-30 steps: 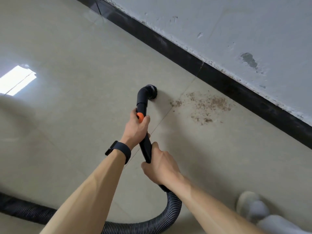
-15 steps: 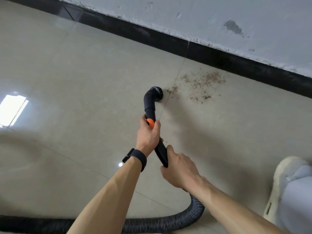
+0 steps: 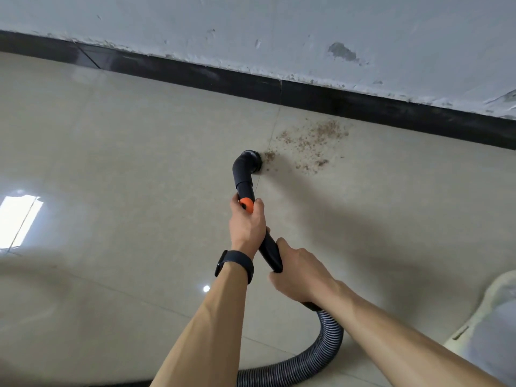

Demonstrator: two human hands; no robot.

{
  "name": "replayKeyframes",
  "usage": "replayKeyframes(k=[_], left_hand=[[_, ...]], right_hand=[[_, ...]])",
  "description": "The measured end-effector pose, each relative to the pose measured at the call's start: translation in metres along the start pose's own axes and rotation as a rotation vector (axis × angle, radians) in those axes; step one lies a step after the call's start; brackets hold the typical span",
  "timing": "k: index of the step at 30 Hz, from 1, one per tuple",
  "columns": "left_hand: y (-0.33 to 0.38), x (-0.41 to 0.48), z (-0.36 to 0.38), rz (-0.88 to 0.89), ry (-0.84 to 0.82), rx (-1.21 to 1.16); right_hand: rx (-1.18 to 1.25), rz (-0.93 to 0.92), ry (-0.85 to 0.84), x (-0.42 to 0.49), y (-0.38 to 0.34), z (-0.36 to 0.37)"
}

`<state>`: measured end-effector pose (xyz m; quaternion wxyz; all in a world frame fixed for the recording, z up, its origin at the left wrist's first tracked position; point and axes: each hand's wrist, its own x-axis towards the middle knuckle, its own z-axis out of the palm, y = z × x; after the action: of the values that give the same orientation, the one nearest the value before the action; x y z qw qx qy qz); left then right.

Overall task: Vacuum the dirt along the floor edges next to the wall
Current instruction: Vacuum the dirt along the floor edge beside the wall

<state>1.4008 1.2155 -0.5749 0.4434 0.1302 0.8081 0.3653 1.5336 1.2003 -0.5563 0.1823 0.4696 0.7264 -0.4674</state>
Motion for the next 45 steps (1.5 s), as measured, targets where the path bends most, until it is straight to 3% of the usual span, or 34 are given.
replayKeyframes(k=[22, 45], left_hand=[[0.019, 0.019, 0.025, 0.027, 0.056, -0.029], [0.079, 0.044, 0.116, 0.071, -0.068, 0.095]], right_hand=[[0.065, -0.053, 0.004, 0.018, 0.017, -0.024], [0.165, 0.003, 0.111, 0.035, 0.069, -0.092]])
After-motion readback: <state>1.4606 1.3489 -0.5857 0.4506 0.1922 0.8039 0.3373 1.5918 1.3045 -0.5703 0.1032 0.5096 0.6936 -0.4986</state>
